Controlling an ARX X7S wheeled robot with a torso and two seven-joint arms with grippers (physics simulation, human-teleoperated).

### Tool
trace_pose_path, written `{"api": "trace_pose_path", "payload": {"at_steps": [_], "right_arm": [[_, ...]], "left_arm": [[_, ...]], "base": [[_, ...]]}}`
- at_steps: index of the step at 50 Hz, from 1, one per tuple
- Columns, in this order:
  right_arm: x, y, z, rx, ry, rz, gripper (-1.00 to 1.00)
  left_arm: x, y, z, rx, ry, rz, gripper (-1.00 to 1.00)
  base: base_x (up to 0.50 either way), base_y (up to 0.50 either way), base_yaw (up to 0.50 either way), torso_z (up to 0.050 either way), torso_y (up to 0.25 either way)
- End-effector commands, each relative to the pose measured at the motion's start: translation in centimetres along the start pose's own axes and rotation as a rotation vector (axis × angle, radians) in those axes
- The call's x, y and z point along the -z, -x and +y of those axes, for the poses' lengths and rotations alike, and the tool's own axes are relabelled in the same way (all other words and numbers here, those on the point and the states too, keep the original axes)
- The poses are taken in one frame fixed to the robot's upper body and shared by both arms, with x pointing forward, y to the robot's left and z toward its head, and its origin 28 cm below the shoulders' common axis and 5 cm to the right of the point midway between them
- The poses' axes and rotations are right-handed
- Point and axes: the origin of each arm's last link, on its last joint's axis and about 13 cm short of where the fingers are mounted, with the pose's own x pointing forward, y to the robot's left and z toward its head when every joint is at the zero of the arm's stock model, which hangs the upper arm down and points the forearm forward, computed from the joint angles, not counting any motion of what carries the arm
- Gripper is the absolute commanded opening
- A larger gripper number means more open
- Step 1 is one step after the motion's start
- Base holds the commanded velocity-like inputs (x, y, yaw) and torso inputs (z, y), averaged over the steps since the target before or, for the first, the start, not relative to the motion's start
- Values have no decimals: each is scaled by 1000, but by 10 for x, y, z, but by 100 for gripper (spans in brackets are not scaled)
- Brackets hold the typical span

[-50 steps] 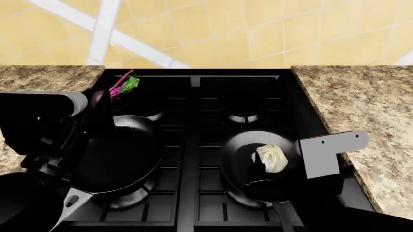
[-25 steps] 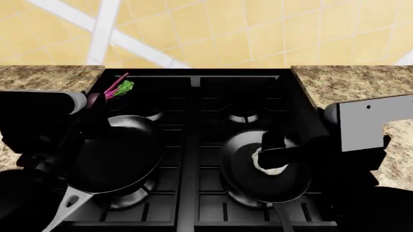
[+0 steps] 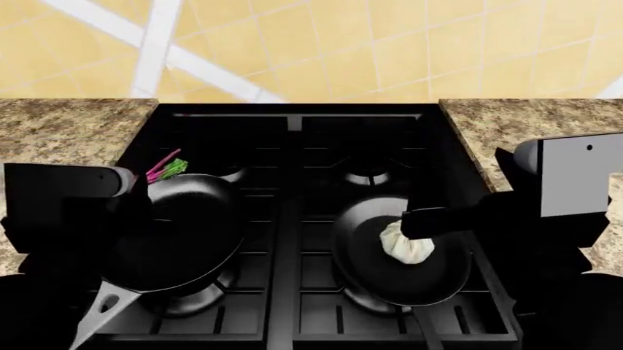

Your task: Place both pans onto different burners. Then place the beet and the dumpling on different pans.

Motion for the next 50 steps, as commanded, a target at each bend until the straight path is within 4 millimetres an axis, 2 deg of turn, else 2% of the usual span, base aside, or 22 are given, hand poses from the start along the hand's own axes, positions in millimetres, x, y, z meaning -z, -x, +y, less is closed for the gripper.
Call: {"api": "trace_pose_path", "payload": {"at_steps": [1, 17, 18, 30, 37, 42, 50], "right_arm": [[2, -2, 0, 0, -7, 1, 100], [3, -2, -1, 2, -11, 4, 100], [3, -2, -1, 2, -11, 4, 100], [5, -2, -2, 4, -15, 7, 100], [3, -2, -2, 7, -16, 0, 100], [1, 3, -4, 35, 6, -44, 100], [0, 18, -7, 83, 20, -141, 100]], "left_arm": [[15, 6, 2, -7, 4, 51, -100], [17, 6, -2, 12, 3, 67, -100], [17, 6, -2, 12, 3, 67, 100], [15, 6, -1, 9, 3, 66, 100], [0, 10, 1, -3, 23, -2, 100], [-22, 22, 2, -7, 64, -127, 100], [-36, 47, -2, -6, 122, -281, 100]], "base": [[0, 0, 0, 0, 0], [0, 0, 0, 0, 0], [0, 0, 0, 0, 0], [0, 0, 0, 0, 0], [0, 0, 0, 0, 0], [0, 0, 0, 0, 0], [0, 0, 0, 0, 0]]}}
